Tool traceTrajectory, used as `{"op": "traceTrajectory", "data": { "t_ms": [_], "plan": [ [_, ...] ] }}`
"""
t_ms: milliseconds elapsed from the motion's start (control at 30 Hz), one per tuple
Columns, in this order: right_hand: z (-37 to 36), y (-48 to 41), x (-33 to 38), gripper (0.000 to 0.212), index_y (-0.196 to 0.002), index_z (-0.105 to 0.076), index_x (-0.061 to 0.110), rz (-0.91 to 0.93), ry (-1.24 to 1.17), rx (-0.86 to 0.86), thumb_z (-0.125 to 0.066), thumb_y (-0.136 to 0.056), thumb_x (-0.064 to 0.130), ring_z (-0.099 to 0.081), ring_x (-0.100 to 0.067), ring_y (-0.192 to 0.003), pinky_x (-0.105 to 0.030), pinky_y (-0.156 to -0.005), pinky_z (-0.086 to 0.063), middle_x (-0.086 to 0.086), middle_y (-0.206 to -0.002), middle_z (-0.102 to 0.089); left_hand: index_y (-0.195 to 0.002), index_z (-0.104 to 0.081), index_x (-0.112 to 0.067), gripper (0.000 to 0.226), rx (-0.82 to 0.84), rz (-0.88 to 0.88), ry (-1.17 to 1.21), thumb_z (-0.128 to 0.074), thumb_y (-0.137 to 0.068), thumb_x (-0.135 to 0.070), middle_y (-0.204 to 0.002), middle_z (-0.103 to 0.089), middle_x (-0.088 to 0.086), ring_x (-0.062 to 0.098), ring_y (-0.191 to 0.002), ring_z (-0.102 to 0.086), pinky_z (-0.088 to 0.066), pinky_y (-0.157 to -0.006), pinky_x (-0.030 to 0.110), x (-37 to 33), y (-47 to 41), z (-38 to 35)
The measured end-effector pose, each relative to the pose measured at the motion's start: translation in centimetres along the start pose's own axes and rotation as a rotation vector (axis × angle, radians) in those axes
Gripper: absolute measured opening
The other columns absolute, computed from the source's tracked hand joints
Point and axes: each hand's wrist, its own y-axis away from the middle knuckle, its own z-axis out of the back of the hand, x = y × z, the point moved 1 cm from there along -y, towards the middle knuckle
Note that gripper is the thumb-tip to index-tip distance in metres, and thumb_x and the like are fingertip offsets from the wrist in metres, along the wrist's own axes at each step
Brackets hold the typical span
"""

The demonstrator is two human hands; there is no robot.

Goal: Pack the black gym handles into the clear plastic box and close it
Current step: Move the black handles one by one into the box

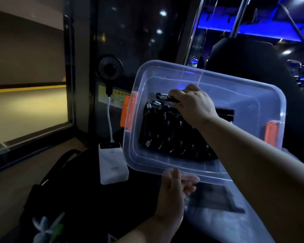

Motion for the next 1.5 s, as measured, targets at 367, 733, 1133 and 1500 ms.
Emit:
{"op": "traceTrajectory", "data": {
  "t_ms": [367, 733, 1133, 1500],
  "plan": [
    [-5.0, -2.2, 0.9, 0.037, -0.131, -0.047, 0.020, -0.100, -0.038, 0.188, -0.045, -0.097, 0.035, -0.044, -0.030, -0.119, -0.041, -0.089, -0.044, -0.009, -0.115, -0.063, -0.093, -0.049, -0.002, 0.029, 0.029, -0.017, -0.076, -0.032, -0.101, -0.024, -0.074, -0.071, 0.016, 0.022, -0.072, -0.069, -0.050, -0.061, 0.025, 0.5, -0.5, 0.7],
    [-6.4, -2.8, 1.5, 0.040, -0.137, -0.042, 0.013, -0.118, -0.076, 0.212, -0.041, -0.099, 0.026, -0.041, -0.033, -0.121, -0.042, -0.096, -0.038, -0.014, -0.119, -0.060, -0.087, -0.055, 0.004, 0.038, -0.064, 0.007, -0.222, -0.028, -0.103, -0.019, -0.078, -0.070, 0.024, 0.023, -0.068, -0.064, -0.048, -0.060, 0.026, 0.3, -1.9, 2.3],
    [-5.3, 0.3, 0.9, 0.043, -0.136, -0.042, 0.022, -0.158, 0.049, 0.088, -0.041, -0.096, 0.039, -0.033, -0.025, -0.127, -0.043, -0.101, -0.024, 0.001, -0.133, -0.048, -0.106, -0.044, 0.009, 0.033, -0.010, -0.010, -0.045, -0.033, -0.101, -0.021, -0.079, -0.071, 0.022, 0.022, -0.067, -0.067, -0.051, -0.062, 0.027, 0.5, -0.6, 0.7],
    [-2.8, 7.4, -1.9, 0.042, -0.133, -0.049, 0.025, -0.276, 0.034, 0.095, -0.044, -0.095, 0.041, -0.033, -0.026, -0.128, -0.046, -0.101, -0.026, 0.001, -0.133, -0.049, -0.115, -0.043, 0.018, 0.039, -0.101, 0.048, 0.042, -0.032, -0.103, -0.018, -0.080, -0.069, 0.026, 0.022, -0.065, -0.067, -0.052, -0.057, 0.026, -0.2, -0.2, -0.1]
  ]
}}
